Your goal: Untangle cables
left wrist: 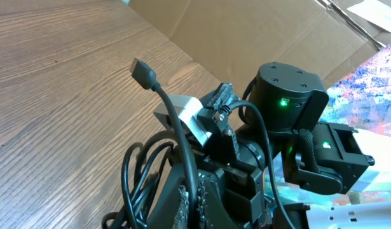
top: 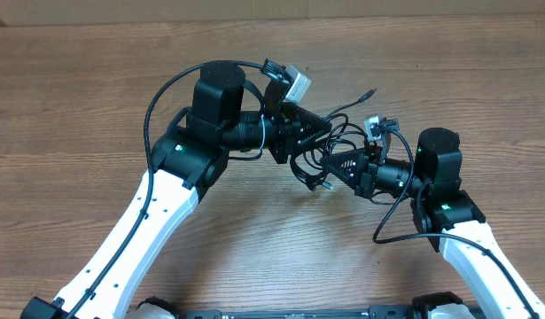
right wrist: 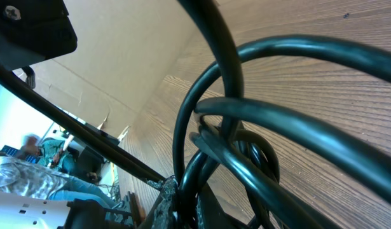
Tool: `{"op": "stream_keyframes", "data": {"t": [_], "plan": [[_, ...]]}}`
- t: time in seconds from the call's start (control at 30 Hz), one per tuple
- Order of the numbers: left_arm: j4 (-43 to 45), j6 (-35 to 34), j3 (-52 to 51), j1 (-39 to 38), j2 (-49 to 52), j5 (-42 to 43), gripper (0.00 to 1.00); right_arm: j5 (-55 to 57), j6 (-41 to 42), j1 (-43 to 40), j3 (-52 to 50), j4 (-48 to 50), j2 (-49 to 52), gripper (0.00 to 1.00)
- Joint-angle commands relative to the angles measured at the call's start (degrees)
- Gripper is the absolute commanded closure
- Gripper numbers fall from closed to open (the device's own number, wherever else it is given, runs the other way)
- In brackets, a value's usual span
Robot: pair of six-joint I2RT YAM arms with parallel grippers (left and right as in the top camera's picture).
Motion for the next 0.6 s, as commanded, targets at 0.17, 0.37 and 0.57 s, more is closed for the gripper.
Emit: {"op": "stream_keyframes", "data": {"t": [0.17,0.37,0.57], "plan": [[-8.11,-0.98,0.92,-0.26,-0.81,-19.06,0.96,-0.04,1.97,0.15,1.2,0.33,-0.24,0.96],[-17.35,-0.96,0.92,-0.26,-0.63,-26.69,0.95,0.9,3.61,0.15,1.22,2.78,-1.75,0.96],[-24.63,-0.98,0.92,-0.28,-0.52,-30.4,0.85,1.03,9.88,0.15,1.22,8.09,-2.34,0.96]]}}
